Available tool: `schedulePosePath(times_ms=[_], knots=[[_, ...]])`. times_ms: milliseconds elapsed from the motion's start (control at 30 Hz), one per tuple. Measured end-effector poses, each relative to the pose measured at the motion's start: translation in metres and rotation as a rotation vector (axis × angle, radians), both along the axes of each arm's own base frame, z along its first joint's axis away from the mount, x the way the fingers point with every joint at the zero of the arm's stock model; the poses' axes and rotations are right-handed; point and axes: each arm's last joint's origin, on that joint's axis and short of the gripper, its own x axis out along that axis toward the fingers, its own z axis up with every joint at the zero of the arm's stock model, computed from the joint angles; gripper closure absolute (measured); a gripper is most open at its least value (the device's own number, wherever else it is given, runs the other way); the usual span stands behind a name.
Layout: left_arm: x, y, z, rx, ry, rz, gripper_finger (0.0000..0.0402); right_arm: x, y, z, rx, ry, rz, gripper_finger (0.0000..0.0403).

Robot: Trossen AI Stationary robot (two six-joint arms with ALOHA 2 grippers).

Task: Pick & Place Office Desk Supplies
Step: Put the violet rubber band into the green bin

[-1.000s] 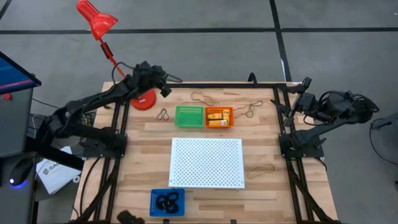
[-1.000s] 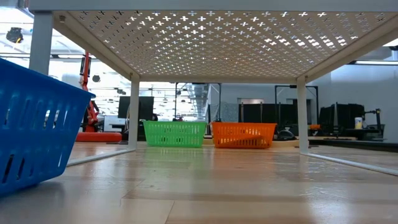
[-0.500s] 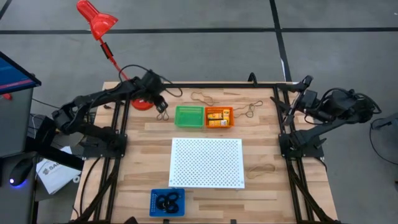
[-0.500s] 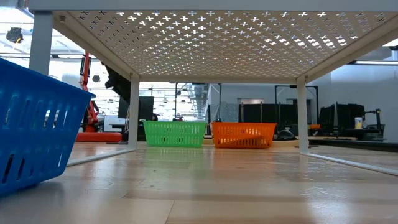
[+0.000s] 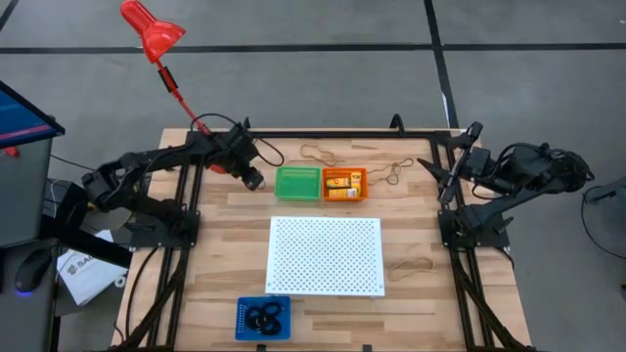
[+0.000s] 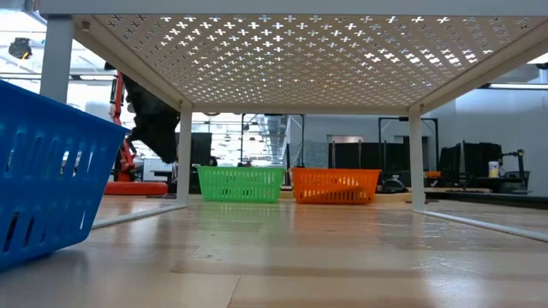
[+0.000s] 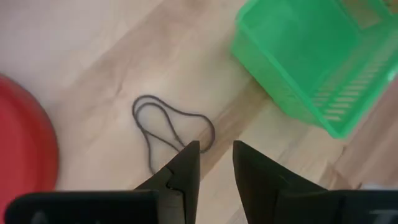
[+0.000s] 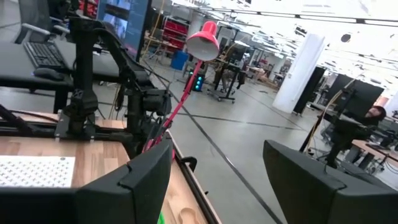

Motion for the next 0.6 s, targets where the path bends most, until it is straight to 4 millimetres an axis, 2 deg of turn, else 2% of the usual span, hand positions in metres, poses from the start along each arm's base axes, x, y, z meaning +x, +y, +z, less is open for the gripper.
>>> schedulePosePath(times_ms=[333,600], knots=[[-0.003,0.003,-0.018,0.118,-0.001,0.148,0.0314,0.001,0.001,-0.001,-0.01,0.015,0.009,0.0154],[0.001,0.007,-0.04,0.056,0.077,0.16,0.03,0.002,0.001,-0.002,-0.016,0.027,0.009,0.0154]])
